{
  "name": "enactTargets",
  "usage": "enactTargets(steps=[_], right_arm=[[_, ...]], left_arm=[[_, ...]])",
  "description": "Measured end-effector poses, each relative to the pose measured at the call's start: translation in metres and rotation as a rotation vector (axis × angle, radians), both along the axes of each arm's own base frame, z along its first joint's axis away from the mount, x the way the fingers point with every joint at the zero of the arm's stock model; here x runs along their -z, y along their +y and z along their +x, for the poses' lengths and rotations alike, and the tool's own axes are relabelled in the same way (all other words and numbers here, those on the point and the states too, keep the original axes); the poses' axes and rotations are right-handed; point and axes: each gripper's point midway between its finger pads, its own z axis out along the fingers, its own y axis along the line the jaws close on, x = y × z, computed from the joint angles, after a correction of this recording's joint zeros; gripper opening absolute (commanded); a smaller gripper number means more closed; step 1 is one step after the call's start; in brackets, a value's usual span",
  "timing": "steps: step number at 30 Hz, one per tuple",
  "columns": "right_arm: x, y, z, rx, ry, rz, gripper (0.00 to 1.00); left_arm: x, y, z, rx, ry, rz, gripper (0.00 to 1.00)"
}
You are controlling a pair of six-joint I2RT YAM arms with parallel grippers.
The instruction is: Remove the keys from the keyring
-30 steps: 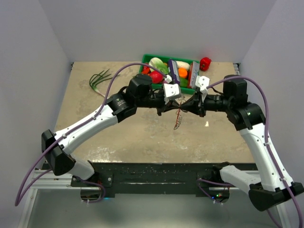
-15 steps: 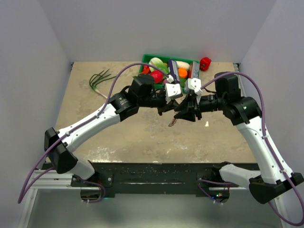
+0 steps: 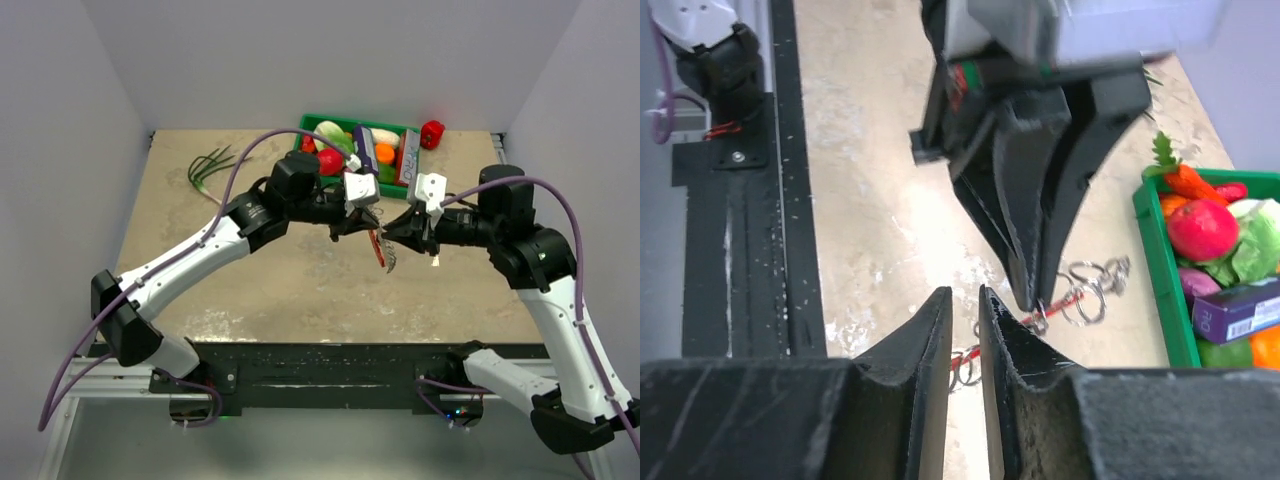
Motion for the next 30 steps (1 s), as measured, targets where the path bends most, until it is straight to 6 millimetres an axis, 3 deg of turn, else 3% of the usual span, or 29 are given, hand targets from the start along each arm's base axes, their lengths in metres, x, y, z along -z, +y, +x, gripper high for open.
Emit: enactTargets(steps=[11,23,30], right_arm=[[0.035,-0.003,0.023,0.056,0.039,-0.055,0.25],[0.021,-0.015,0.03,0.071,-0.004,0.004,0.29],[0.017,-0.008,0.028,0.015,-0.002,0.034,0.32]], left_arm=[[-0.023,0.01,-0.015,0.072,-0.015,-0.058,0.0],[-0.018,0.016,-0.024,0.117,0.009,-0.062,0.0],[-0.021,0.016,-0.028,0.134,0.008,-0.07,0.0]])
